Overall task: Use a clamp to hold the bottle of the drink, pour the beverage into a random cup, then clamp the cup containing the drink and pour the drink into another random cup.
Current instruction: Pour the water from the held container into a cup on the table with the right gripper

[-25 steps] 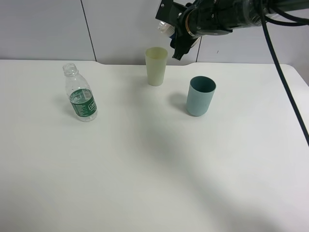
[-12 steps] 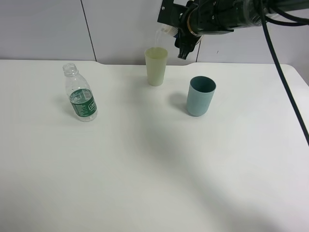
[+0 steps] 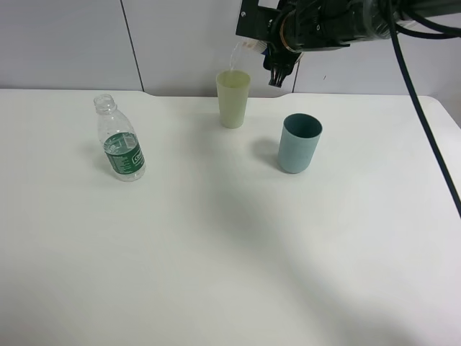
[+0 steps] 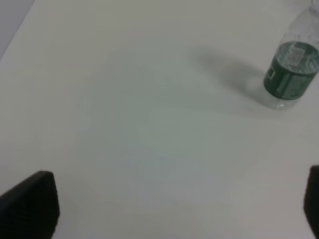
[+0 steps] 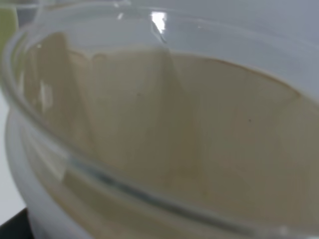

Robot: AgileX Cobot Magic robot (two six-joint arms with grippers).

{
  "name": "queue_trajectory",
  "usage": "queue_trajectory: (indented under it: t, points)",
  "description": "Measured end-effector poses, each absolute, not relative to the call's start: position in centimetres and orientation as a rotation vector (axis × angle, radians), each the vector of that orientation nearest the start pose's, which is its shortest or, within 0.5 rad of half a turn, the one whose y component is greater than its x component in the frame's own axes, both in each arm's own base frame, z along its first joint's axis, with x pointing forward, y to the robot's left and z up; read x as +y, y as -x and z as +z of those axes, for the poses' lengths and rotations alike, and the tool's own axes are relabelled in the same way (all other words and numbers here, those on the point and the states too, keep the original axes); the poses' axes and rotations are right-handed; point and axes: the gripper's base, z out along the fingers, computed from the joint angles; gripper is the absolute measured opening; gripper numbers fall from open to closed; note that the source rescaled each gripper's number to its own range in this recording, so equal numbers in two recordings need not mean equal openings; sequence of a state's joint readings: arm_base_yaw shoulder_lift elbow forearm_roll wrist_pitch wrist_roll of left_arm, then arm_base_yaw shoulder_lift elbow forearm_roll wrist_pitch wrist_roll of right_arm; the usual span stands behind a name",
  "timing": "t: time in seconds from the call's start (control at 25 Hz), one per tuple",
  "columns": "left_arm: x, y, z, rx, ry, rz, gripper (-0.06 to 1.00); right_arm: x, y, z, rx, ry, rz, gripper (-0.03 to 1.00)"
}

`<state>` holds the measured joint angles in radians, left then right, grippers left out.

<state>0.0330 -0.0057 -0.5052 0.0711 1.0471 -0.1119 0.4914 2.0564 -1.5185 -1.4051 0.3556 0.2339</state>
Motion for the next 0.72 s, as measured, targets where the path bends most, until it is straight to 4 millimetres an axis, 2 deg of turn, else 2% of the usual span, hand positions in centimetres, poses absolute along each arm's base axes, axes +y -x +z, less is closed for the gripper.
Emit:
queue_trajectory:
  t: [0.72]
  points:
    - [0.54,0.61,28.00,2.012,0.149,0.035,1.00,19.71,-43.52,22.55,1.546,1.460,-0.817,0.01]
